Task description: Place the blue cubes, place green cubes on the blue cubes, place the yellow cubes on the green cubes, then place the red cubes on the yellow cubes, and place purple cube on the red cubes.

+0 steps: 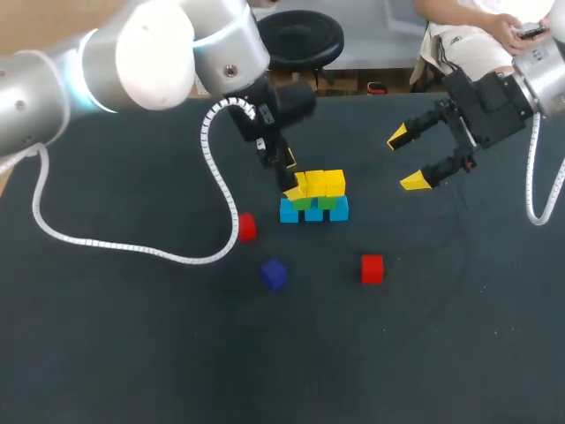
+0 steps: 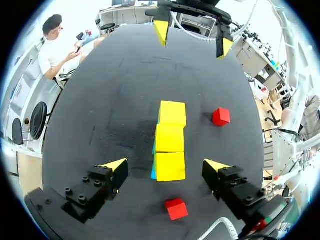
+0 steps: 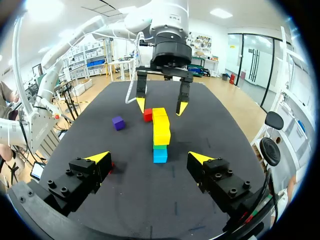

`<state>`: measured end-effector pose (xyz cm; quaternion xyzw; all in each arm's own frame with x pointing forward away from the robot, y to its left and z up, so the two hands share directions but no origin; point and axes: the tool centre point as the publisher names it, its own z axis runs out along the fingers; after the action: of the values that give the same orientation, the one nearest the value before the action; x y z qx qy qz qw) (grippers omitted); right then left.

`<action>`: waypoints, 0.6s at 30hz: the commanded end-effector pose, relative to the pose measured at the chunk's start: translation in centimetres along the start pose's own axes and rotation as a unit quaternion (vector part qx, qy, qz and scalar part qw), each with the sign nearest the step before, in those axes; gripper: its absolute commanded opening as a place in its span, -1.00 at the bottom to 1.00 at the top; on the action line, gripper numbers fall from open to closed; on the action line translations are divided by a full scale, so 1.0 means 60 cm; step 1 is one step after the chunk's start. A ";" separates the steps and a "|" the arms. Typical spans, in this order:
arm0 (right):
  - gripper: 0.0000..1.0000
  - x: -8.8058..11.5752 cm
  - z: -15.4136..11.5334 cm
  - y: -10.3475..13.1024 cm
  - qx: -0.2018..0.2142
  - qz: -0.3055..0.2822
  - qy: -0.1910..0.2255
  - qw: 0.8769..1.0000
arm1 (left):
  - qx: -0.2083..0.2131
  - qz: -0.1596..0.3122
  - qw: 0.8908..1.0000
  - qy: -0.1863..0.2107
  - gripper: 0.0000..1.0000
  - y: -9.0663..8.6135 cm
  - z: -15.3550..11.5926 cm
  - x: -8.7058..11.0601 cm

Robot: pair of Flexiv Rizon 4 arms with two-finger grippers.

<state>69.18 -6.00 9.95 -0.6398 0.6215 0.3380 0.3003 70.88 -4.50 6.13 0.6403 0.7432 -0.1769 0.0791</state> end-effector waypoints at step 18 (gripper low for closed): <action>1.00 0.000 0.000 0.000 0.000 0.000 -0.001 1.000 | -0.036 0.062 0.994 -0.088 1.00 -0.040 -0.070 0.006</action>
<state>69.18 -6.00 9.95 -0.6398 0.6214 0.3380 0.3003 69.92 -3.99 10.36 0.6685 0.7029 -0.1889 0.1525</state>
